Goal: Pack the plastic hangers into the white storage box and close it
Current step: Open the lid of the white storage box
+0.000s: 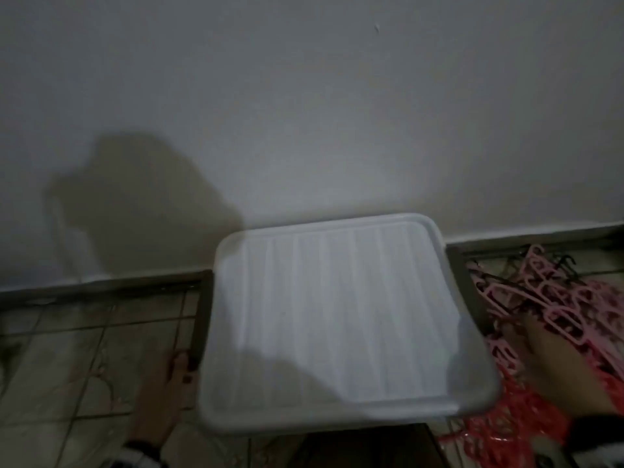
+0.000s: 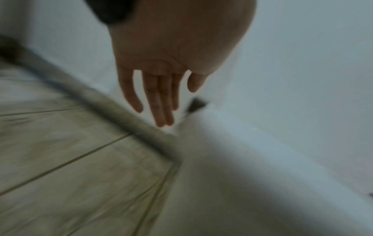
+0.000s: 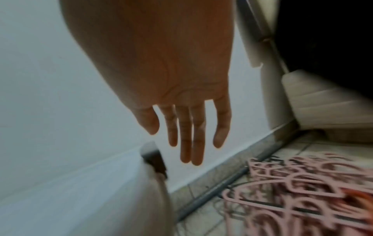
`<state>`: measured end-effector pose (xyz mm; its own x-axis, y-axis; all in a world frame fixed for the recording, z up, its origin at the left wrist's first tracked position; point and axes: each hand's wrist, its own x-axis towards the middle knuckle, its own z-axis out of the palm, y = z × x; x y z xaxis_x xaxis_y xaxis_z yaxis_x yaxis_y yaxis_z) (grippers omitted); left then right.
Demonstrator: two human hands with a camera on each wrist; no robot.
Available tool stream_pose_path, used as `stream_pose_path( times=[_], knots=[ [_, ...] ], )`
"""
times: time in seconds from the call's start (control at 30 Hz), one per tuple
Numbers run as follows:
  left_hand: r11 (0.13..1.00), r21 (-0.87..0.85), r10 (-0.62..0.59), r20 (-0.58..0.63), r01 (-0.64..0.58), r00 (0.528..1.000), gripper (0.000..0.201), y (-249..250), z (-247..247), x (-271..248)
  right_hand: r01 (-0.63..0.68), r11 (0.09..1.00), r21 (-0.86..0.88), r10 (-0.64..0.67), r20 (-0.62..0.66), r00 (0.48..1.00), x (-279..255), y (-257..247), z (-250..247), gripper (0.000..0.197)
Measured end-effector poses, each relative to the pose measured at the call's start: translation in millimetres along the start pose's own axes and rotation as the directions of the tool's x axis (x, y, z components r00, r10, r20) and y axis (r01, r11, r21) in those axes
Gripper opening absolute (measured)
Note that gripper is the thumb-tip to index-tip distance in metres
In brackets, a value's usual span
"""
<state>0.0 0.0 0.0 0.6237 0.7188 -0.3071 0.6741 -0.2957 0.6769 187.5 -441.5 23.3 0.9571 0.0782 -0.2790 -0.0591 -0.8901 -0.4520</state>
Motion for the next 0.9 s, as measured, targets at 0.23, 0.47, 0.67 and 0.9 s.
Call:
stream_pose_path(
  times=[0.23,0.47,0.67,0.9],
  knots=[
    [0.992,0.089,-0.086,-0.034,0.089,0.996,0.046,34.4,44.9,40.7,0.048,0.996,0.070,-0.053,0.069,0.996,83.8,6.9,46.9,0.098],
    [0.991,0.096,-0.083,-0.104,0.093,0.991,0.046,38.9,50.6,35.6,-0.137,0.985,0.102,0.128,0.089,0.988,58.7,-27.8,39.2,0.052],
    [0.995,0.089,-0.043,-0.121,0.054,0.992,0.052,31.6,49.4,24.5,-0.244,0.954,0.174,0.237,0.062,0.970,43.6,-31.1,41.9,0.047],
    [0.996,-0.027,-0.084,-0.167,0.081,0.982,0.057,26.8,51.8,18.1,-0.309,0.905,0.293,0.345,-0.076,0.936,24.3,-36.4,54.5,0.060]
  ],
)
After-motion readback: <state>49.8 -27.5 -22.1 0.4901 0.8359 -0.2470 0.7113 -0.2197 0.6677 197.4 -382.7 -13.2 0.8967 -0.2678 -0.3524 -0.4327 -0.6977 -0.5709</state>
